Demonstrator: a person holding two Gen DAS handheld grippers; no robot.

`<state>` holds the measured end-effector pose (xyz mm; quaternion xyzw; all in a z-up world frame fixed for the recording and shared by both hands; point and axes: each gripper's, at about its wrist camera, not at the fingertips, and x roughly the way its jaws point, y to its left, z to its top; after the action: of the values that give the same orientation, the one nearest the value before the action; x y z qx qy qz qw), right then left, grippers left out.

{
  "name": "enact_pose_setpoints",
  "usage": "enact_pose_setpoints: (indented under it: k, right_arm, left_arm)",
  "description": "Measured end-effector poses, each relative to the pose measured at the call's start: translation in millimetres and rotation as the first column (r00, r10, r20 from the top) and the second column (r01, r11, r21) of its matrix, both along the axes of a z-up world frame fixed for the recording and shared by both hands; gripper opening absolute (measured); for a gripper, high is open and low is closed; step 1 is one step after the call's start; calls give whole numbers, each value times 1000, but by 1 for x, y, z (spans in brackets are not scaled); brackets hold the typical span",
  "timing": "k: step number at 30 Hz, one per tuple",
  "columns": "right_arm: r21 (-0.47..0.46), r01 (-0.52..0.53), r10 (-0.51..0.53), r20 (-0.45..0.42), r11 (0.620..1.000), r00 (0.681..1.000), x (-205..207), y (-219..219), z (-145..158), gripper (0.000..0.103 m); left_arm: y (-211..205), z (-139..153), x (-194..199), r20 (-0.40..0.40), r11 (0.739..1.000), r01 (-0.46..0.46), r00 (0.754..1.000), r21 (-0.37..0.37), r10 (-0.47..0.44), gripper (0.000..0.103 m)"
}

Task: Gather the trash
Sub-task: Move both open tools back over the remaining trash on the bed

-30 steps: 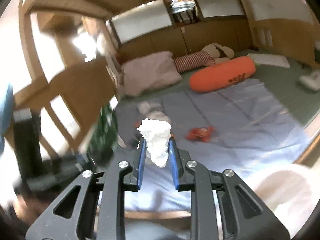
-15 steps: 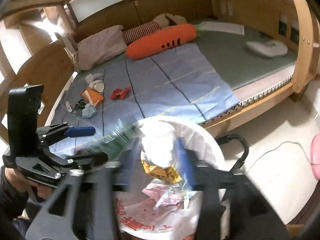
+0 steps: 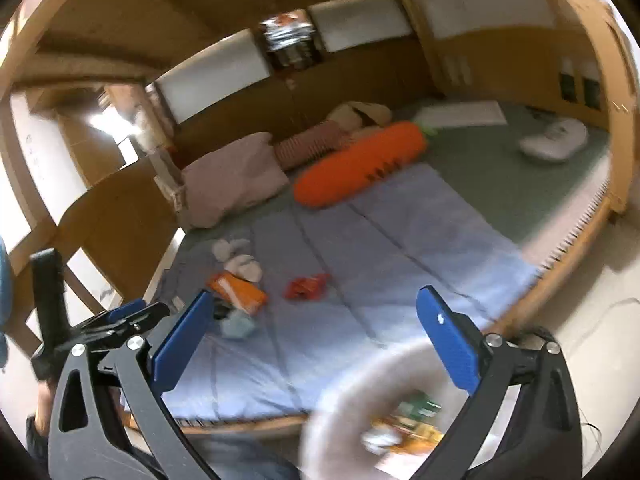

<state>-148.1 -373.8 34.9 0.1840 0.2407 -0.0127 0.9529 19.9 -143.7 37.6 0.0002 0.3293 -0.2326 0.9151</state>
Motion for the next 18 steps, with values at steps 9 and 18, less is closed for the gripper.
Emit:
enact_pose_setpoints:
  k: [9,18]
  right_arm:
    - [-198,-159,158,-20,967,987,146,211,-9,100]
    - [-249,-131,131,-17,960,991,155,221,-48,100]
  left_arm:
    - [154,-11,38,77,910,-413,909,36,409,100]
    - [197,-55,48,7,878,-478,879,16,478,100]
